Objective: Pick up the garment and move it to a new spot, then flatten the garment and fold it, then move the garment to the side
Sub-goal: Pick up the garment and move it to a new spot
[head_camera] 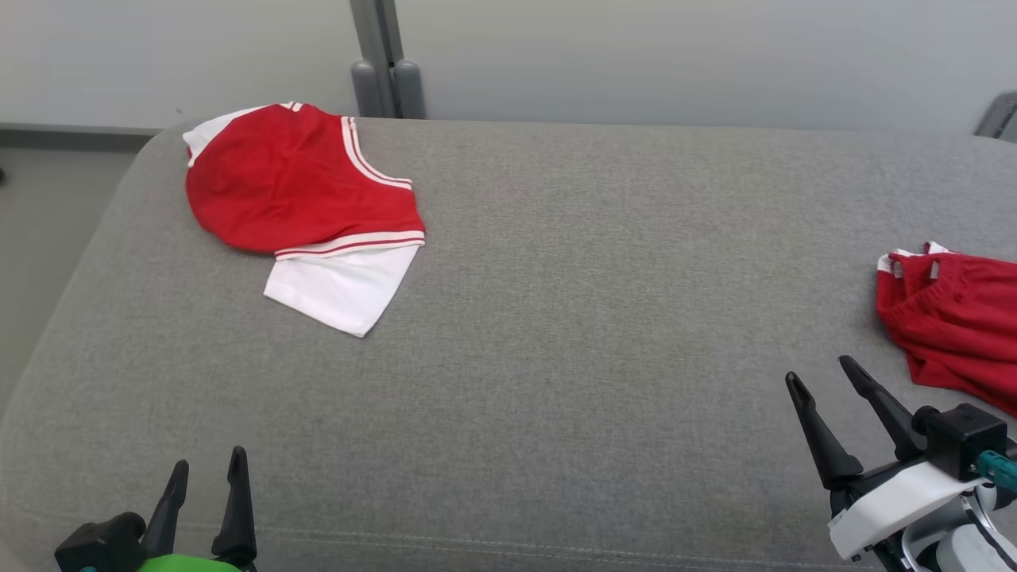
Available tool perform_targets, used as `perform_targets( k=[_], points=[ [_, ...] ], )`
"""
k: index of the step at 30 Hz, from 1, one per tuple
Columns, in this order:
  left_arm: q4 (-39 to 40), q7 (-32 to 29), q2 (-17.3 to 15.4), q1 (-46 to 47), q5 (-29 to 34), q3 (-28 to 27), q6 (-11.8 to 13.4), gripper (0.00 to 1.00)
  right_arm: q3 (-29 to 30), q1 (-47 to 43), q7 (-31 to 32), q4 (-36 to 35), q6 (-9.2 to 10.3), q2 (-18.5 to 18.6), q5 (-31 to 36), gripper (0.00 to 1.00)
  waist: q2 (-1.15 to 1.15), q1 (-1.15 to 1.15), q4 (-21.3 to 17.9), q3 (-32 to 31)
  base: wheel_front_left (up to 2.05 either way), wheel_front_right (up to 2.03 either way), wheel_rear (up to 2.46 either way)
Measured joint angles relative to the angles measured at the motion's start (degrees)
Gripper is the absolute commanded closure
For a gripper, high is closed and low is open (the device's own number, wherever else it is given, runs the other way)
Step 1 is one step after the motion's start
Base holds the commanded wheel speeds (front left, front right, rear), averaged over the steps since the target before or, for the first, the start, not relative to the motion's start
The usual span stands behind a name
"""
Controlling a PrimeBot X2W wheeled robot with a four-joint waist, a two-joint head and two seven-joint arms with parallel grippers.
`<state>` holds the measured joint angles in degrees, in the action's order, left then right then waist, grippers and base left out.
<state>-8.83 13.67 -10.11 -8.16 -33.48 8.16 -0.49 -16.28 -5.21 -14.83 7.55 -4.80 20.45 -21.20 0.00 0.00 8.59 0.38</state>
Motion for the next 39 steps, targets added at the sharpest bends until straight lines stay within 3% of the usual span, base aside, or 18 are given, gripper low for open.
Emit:
perform_targets(
  k=[13, 27, 39],
  points=[
    [0.09, 0.07, -0.02, -0.01, -0.1, -1.47, 0.01, 0.0, -0.82, 1.31, 0.0, 0.58, -0.76, -0.46, 0.68, 0.0, 0.0, 0.0, 7.27, 1.3, 0.0, 0.0, 0.0],
    [3.26, -0.85, 0.2, 5.99, -5.8, -5.06, -0.6, 0.0, 0.14, 5.52, 0.0, -0.54, -1.2, 1.46, 1.65, 0.0, 0.0, 0.0, 7.52, 6.84, 0.0, 0.0, 0.0],
    [2.63, -10.69, -2.94, 23.91, -12.68, -8.23, -1.03, 0.0, 1.16, 13.69, 0.36, -5.93, -1.36, 5.52, 4.17, 0.0, 0.0, 0.0, 6.71, 15.57, 0.0, 0.0, 0.0]
  ],
)
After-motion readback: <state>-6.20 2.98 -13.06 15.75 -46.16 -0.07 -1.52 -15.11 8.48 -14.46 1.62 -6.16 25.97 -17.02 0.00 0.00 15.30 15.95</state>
